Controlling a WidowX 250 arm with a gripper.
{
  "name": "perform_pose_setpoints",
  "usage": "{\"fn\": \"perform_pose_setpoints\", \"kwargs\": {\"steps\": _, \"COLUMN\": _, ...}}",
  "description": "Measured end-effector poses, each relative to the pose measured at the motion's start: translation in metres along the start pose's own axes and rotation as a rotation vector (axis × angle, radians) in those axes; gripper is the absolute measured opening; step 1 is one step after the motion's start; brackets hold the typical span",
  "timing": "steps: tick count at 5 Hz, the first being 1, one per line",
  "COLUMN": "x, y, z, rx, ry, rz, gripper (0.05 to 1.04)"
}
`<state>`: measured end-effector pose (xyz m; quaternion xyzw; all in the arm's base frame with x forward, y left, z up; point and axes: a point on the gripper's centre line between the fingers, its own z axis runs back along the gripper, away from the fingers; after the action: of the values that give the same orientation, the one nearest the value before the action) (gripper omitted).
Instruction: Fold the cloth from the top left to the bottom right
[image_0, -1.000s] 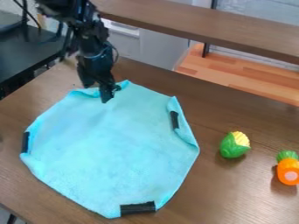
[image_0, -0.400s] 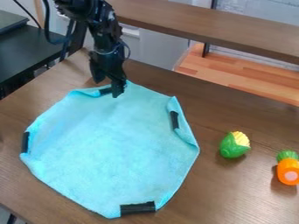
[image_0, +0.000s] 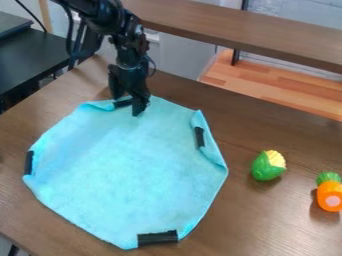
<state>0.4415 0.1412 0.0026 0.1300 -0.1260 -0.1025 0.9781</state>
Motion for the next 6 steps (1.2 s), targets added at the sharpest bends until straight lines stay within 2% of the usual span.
{"fn": "perform_pose_setpoints", "kwargs": {"steps": 2, "x": 0.004, "y": 0.0, "z": -0.003, "rx": 0.033, "ry": 0.005, "rz": -0.012, "gripper": 0.4}}
{"fn": "perform_pose_setpoints", "kwargs": {"steps": 3, "x": -0.001, "y": -0.006, "z": -0.005, "rx": 0.01, "ry": 0.004, "rz": -0.026, "gripper": 0.18}}
{"fn": "perform_pose_setpoints", "kwargs": {"steps": 4, "x": -0.006, "y": -0.007, "z": -0.005, "rx": -0.011, "ry": 0.001, "rz": -0.026, "gripper": 0.073}}
{"fn": "perform_pose_setpoints", "kwargs": {"steps": 5, "x": -0.012, "y": -0.005, "z": 0.006, "rx": -0.047, "ry": -0.024, "rz": -0.026, "gripper": 0.051}}
{"fn": "perform_pose_setpoints", "kwargs": {"steps": 6, "x": -0.014, "y": -0.006, "z": 0.031, "rx": -0.085, "ry": -0.1, "rz": -0.056, "gripper": 0.05}}
